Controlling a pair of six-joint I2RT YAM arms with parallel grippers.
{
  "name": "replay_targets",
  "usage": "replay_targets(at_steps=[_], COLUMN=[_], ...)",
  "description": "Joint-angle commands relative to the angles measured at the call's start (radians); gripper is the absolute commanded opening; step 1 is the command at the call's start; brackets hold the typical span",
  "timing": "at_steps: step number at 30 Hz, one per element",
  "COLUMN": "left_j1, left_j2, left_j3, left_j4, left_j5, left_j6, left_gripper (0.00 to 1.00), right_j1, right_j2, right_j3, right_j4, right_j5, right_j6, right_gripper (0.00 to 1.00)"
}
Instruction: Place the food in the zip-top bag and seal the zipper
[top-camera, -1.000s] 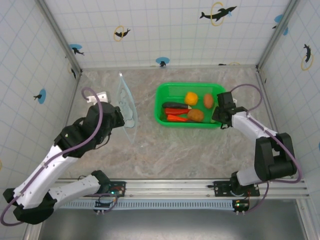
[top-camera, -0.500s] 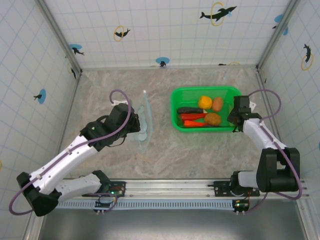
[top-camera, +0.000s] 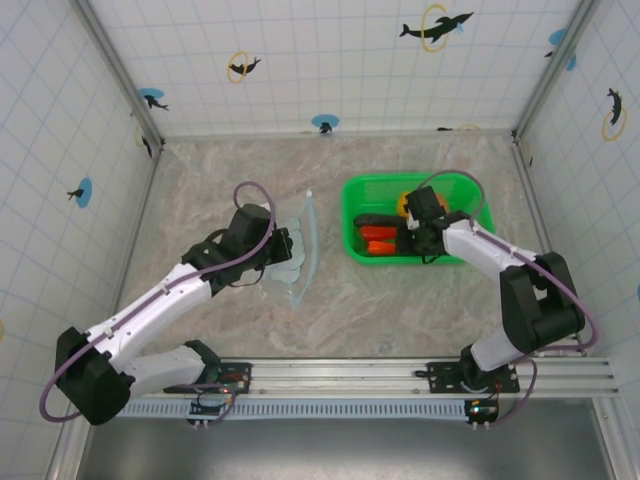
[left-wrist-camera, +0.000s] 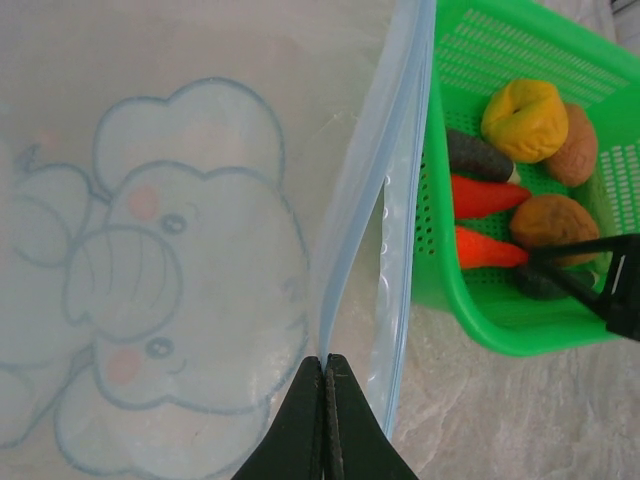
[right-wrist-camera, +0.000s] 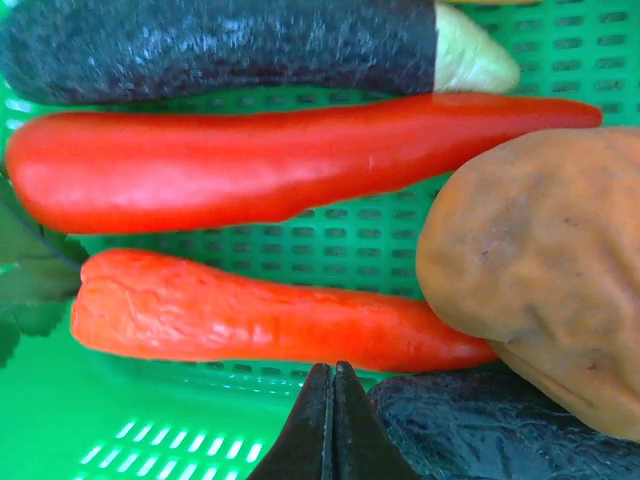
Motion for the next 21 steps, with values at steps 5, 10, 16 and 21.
replay_targets(at_steps=[5, 10, 16, 21], left_j1=[0.006, 0.006, 0.006, 0.006], left_j2=[-0.023, -0.043, -0.039, -0.049], left_j3=[-0.02, -0.044, -0.06, -0.061], left_j4=[0.048, 0.087, 0.114, 0.106], left_j5=[0.036, 0.083, 0.103, 0.095], left_j6=[-0.012, -0.049, -0.056, -0.048], left_gripper=[0.0, 0.0, 0.0, 0.0], right_j1=[0.054, 0.073, 0.063, 0.025], right_j2=[-0.151, -0.245, -0.297, -0.242], right_j3=[-0.115, -0.19, -0.088, 0.015], right_j4=[-0.14, -0.188, -0.154, -0.085], right_j5=[-0.036, -0.088, 0.014, 0.101], right_j6=[0.036, 0.022, -0.018, -0.037], right_gripper=[0.0, 0.0, 0.51, 0.99])
